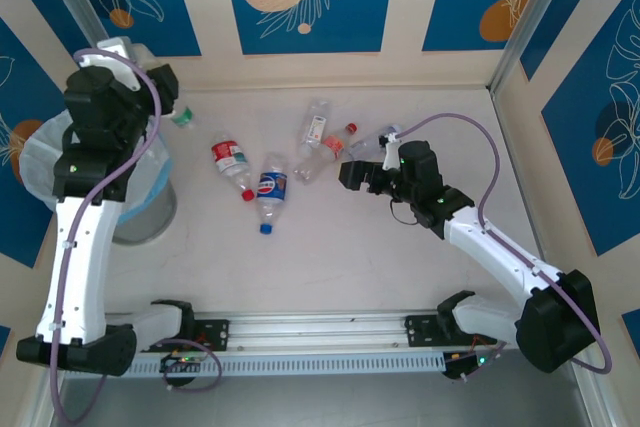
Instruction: Put the plastic bottles in the bin
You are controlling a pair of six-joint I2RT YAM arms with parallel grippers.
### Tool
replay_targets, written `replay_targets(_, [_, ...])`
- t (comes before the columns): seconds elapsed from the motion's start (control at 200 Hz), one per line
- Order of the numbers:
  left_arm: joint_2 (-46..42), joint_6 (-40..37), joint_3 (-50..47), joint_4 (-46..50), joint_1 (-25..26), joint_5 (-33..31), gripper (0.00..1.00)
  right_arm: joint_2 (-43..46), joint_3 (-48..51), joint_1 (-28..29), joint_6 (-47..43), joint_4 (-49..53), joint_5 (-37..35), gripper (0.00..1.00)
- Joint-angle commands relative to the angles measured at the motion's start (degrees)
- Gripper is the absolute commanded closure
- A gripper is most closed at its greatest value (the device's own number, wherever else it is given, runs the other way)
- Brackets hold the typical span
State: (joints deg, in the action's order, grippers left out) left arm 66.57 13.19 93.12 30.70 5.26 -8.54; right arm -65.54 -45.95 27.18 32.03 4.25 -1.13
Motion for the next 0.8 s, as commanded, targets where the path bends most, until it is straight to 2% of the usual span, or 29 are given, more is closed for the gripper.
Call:
replay_targets(0.0, [1.34, -7.79, 4.60, 2.85, -1.80, -6.25, 0.57, 0.92, -0.25, -0.33, 1.97, 2.06, -1.72, 0.01])
replay_targets(0.19, [2.52, -15.38, 1.49, -2.30, -3.37, -21.59, 0.57, 3.36, 1.74, -0.39, 1.74, 1.00, -4.32, 0.01])
replay_targets(0.34, [4.42, -19.81, -0.09, -3.27, -4.51, -29.65, 0.57, 4.19, 1.55, -0.64, 0.77, 2.17, -5.62, 0.01])
replay_targets(0.57, [3.13, -18.35, -9.41, -4.95, -6.23, -35.76, 0.55, 4.70, 2.68, -0.62, 1.86, 2.84, -6.70, 0.01])
replay_targets(0.79, [1.99, -13.94, -15.95, -2.47, -8.17, -35.92, 0.48, 5.49, 2.71, -0.63, 0.76, 4.45, -7.53, 0.01])
